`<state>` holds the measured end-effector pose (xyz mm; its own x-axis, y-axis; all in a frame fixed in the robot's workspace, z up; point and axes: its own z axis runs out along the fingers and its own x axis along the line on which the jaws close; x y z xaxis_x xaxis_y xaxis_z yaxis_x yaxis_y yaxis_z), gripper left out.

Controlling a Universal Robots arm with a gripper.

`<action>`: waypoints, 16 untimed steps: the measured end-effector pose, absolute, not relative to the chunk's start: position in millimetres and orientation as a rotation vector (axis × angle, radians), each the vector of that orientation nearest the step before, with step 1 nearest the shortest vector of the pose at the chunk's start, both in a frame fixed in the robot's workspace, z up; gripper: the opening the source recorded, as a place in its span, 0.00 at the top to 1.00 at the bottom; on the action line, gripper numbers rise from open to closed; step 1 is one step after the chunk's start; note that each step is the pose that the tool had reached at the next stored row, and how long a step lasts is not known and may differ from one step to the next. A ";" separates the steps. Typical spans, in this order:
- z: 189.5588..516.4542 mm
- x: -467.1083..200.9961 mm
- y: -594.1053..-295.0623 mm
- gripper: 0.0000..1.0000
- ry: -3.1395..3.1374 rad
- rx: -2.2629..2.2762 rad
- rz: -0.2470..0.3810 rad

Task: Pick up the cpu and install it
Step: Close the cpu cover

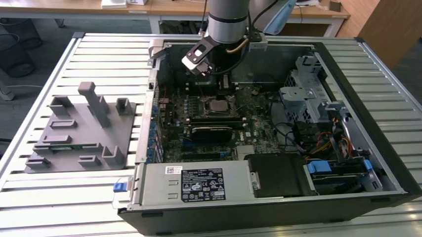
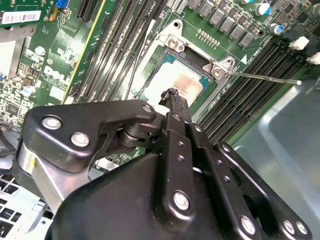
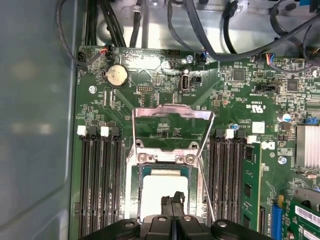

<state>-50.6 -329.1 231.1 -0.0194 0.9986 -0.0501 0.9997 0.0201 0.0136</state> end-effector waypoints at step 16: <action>267.0 -50.6 -329.0 0.89 2.210 2.166 -0.042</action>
